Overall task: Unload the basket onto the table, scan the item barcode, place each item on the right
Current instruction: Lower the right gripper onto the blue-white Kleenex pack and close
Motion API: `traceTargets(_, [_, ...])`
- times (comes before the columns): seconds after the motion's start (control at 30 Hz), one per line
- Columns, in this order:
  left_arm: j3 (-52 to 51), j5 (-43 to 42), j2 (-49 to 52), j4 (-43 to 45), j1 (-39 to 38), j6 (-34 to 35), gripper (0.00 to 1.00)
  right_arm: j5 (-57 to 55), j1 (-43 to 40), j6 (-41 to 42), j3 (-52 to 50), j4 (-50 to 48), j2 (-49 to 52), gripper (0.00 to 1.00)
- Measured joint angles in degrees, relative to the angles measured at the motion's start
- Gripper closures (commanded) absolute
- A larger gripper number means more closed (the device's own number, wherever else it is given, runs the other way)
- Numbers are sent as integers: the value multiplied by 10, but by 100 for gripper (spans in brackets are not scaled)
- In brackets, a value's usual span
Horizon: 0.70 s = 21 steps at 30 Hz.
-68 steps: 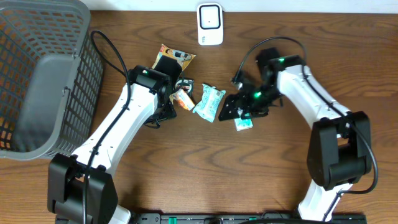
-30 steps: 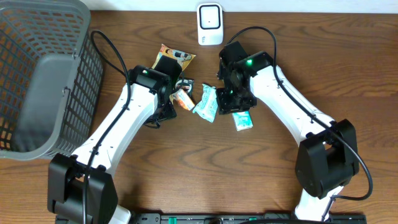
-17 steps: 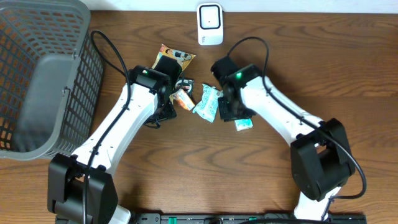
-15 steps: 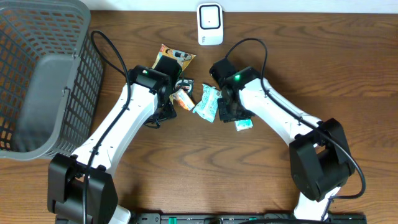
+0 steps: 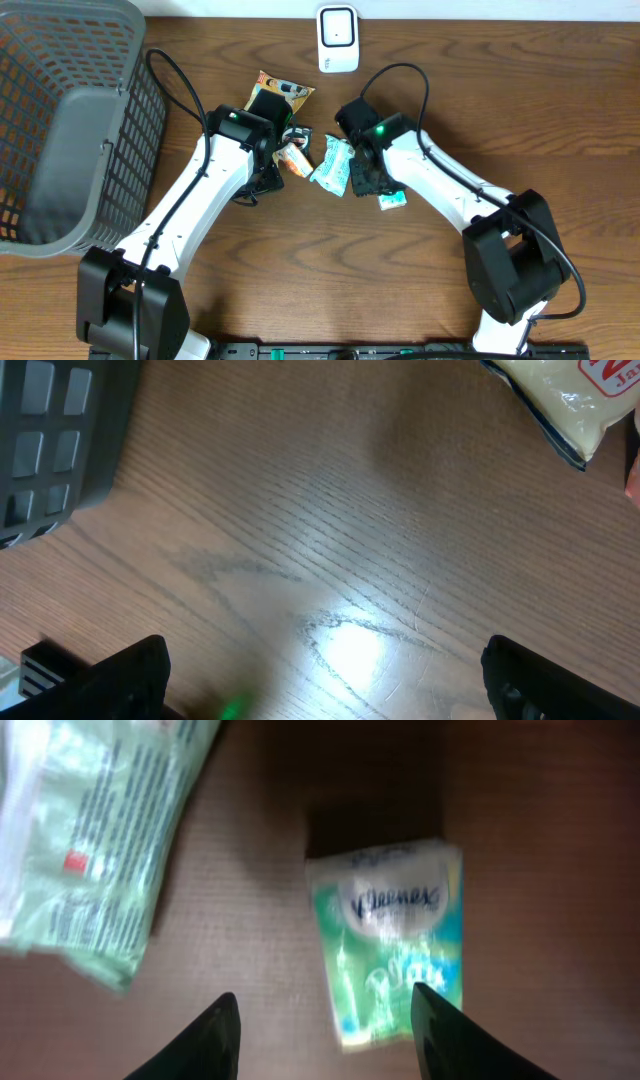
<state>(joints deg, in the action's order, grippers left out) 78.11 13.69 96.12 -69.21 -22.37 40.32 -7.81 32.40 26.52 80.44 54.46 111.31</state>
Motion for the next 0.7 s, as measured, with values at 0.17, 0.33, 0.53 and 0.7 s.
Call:
traceTargets(0.17, [0, 0, 0, 0, 0, 0, 2, -23, 6, 0, -54, -27, 0, 51])
traceTargets(0.33, [0, 0, 0, 0, 0, 0, 2, -43, 7, 0, -77, -52, 0, 53])
traceTargets(0.53, [0, 0, 0, 0, 0, 0, 2, -66, 7, -5, -95, -76, -6, 96])
traceTargets(0.7, [0, 0, 0, 0, 0, 0, 3, -68, 7, -4, -95, -74, -11, 99])
